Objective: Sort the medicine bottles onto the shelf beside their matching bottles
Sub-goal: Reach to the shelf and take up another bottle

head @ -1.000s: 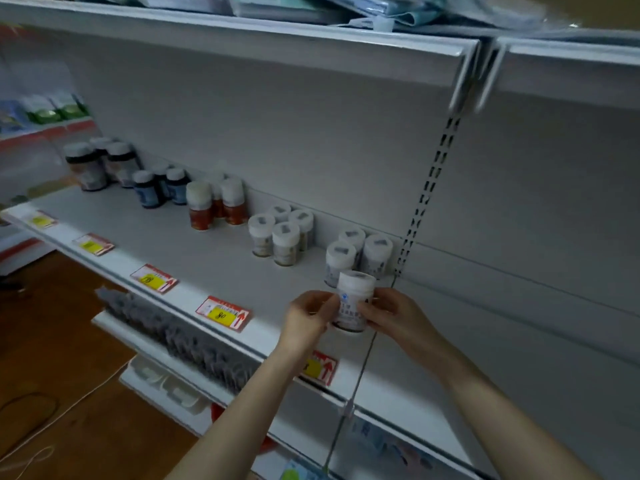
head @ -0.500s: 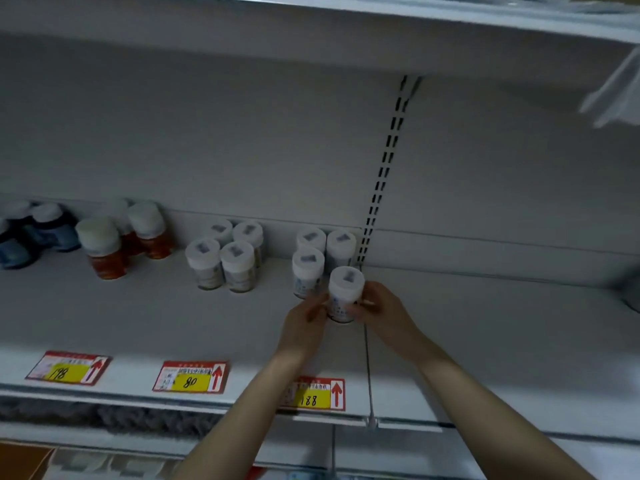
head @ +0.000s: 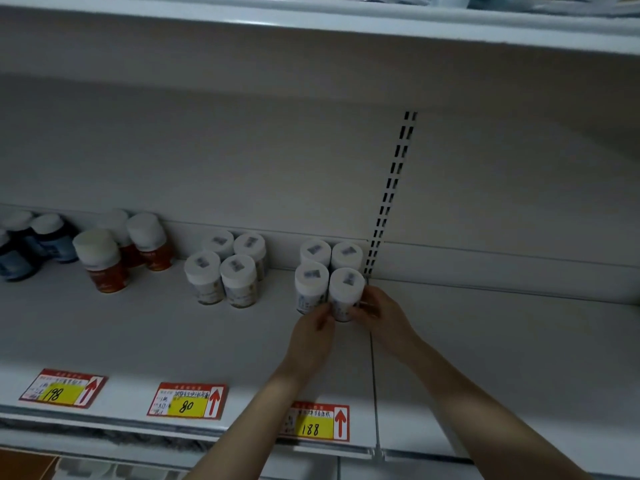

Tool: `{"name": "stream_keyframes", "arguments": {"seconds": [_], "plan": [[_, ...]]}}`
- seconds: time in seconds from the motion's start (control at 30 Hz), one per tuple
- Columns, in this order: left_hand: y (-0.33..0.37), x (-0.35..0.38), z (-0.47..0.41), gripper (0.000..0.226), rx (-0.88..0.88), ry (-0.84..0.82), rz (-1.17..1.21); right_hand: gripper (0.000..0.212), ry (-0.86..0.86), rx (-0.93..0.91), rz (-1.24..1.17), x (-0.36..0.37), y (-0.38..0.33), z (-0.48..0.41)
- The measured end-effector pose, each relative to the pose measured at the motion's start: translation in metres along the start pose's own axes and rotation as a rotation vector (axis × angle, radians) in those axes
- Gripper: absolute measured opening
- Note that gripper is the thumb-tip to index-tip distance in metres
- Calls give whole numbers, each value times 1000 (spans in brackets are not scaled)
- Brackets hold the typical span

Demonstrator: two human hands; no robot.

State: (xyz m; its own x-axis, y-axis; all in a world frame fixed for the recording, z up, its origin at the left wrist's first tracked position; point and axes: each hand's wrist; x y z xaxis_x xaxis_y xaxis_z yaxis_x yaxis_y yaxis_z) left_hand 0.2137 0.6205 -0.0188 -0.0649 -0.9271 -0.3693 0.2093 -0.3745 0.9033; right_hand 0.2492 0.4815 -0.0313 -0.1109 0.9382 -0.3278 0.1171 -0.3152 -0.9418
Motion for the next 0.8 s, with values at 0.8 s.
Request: {"name": "stream_keyframes", "arguments": {"seconds": [0.8], "plan": [[21, 30, 31, 33, -44, -180, 41, 29, 370, 139, 110, -26, 3, 55]]}}
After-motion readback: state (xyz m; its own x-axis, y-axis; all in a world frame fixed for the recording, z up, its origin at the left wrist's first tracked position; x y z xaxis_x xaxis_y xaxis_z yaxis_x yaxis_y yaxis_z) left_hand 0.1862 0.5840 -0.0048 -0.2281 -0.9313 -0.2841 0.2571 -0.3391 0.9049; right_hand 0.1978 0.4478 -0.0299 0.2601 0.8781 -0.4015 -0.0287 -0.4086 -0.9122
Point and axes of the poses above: each hand's wrist, its own z-axis away from the middle knuckle, its own x-axis out of the palm, y = z × x, and after that the axes turned 6 degrees about -x, right-handed
